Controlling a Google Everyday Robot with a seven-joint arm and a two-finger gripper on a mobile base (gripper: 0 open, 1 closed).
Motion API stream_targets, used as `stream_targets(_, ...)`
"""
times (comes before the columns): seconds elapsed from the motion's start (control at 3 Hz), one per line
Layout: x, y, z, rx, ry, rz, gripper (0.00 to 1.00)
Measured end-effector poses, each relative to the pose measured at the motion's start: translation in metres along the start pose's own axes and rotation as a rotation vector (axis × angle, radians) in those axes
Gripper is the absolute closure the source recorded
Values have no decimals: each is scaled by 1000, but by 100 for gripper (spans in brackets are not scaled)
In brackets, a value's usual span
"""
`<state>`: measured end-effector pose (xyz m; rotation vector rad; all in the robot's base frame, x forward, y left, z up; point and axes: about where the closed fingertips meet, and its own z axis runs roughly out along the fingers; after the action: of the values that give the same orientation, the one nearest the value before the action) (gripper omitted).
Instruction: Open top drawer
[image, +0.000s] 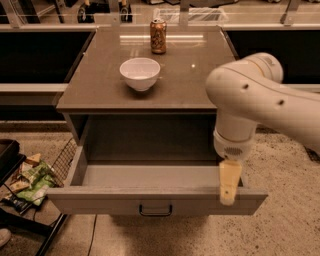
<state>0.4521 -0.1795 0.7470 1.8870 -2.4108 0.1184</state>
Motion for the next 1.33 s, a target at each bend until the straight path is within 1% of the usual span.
stream_targets(0.33, 14, 39, 12, 32, -82, 43, 0)
stream_targets(0.67, 18, 43, 16, 42, -95, 56, 0)
stream_targets(1.0, 14, 41, 22, 28, -101, 38, 0)
stream_targets(1.33, 4, 45, 50, -31, -127, -6, 0)
